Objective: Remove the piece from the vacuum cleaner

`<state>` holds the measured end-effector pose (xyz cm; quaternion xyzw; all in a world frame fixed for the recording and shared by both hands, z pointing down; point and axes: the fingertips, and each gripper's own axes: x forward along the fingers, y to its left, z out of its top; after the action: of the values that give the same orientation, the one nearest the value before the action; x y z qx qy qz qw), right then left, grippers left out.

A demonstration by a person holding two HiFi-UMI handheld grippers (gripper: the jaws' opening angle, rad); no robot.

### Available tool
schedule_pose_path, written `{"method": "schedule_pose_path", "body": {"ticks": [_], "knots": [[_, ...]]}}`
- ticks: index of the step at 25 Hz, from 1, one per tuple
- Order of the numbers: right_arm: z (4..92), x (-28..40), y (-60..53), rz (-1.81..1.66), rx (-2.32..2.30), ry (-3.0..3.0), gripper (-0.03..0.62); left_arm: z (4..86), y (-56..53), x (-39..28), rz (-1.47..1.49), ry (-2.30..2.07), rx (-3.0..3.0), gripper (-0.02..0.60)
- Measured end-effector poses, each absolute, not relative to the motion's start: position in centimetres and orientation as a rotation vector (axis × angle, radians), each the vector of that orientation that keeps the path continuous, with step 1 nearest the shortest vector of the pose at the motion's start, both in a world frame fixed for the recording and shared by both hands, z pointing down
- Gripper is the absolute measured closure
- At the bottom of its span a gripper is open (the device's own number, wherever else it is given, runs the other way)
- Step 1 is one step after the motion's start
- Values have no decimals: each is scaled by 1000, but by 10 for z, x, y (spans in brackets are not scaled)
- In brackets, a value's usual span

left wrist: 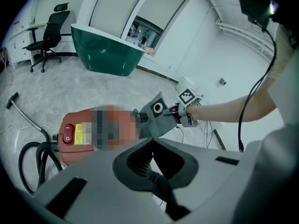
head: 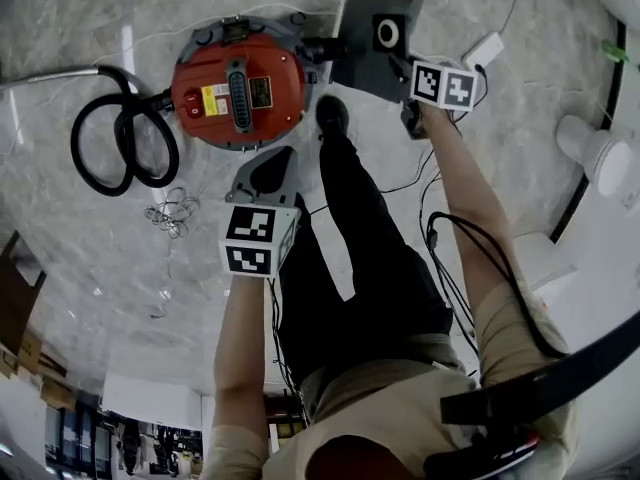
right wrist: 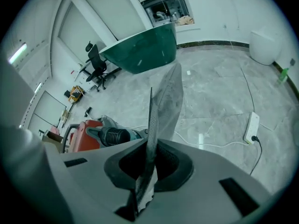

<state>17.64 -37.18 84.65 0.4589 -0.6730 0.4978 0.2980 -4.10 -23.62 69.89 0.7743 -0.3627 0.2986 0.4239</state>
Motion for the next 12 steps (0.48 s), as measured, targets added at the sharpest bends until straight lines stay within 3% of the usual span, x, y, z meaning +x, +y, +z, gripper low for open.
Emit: {"method": "schedule_pose_path", "body": {"ticks": [12], "knots": [[777,162,-367,1292,1251,-1869,576,648,-212,-64,728,-947,1993,577]]}}
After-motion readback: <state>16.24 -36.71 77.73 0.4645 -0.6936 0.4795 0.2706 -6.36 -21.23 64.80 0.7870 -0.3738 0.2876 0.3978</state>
